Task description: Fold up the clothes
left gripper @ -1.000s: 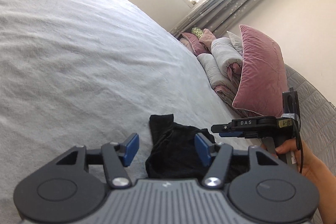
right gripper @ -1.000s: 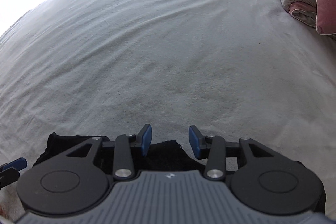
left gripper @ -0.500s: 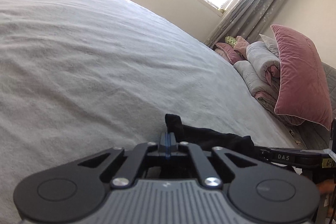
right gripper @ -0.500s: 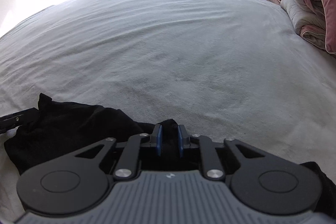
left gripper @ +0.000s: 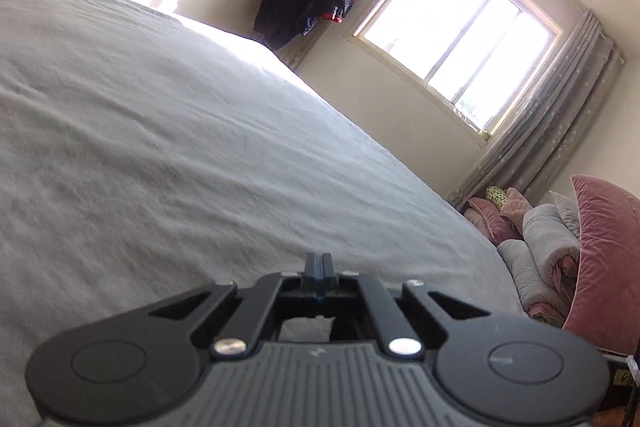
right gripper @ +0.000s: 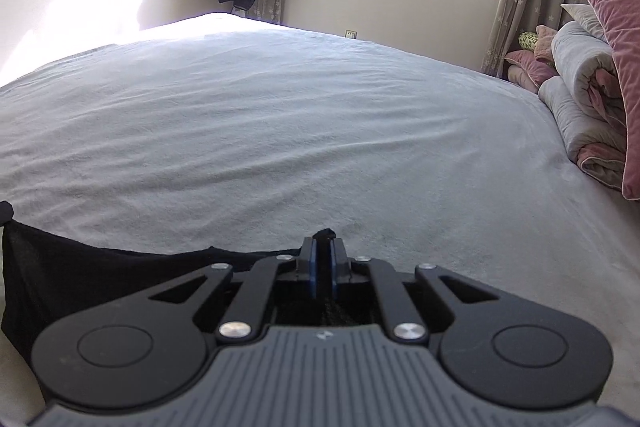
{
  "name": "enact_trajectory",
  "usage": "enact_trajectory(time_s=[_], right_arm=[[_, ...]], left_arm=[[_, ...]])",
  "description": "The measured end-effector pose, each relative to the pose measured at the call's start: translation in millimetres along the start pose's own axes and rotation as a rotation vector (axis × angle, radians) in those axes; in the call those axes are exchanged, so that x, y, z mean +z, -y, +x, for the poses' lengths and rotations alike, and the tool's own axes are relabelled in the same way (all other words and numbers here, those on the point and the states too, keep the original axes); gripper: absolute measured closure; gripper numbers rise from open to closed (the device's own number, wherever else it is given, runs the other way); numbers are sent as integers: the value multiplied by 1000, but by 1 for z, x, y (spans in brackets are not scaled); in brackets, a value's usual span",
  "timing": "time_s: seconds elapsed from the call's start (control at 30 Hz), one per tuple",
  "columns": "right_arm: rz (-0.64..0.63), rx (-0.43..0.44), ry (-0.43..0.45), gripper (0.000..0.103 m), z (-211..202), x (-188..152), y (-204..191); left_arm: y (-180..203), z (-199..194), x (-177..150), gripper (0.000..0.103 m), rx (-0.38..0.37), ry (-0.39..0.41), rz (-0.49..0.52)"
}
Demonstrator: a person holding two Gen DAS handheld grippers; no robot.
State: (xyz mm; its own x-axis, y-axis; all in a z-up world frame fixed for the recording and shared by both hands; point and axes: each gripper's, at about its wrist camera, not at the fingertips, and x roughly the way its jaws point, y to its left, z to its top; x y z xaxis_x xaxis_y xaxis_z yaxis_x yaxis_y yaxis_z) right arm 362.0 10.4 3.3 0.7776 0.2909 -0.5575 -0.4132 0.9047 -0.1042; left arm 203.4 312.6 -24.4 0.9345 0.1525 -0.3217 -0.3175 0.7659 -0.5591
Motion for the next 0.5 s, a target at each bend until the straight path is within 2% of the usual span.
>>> enact_trajectory(time_s=[0.1,0.17,0.23,0.33,0.4,0.47,0.5], right_arm=[[-22,1,11,95,10,4,-13],[-25,0,-5,95,19,3,-18],[-35,-19,-25,95,26,0,-20],[-29,-38,-54,95,30,-7,-14],[-15,-44,-63,95,27,-11,-7],[12,-39,-67,95,23,-13,3],[26,-36,-68,95,21,-15,7]], left_arm=[[-15,-13,17,103,25,66,-20],[-29,-9,20,103,-15,16,-91],[-36,3,17,103,-69,-83,-155],[-25,21,6,102,-145,-228,-158],[-10,28,-2,92,-186,-281,-128],[4,33,-12,63,-226,-322,-108],[12,34,-16,60,-239,-328,-88]])
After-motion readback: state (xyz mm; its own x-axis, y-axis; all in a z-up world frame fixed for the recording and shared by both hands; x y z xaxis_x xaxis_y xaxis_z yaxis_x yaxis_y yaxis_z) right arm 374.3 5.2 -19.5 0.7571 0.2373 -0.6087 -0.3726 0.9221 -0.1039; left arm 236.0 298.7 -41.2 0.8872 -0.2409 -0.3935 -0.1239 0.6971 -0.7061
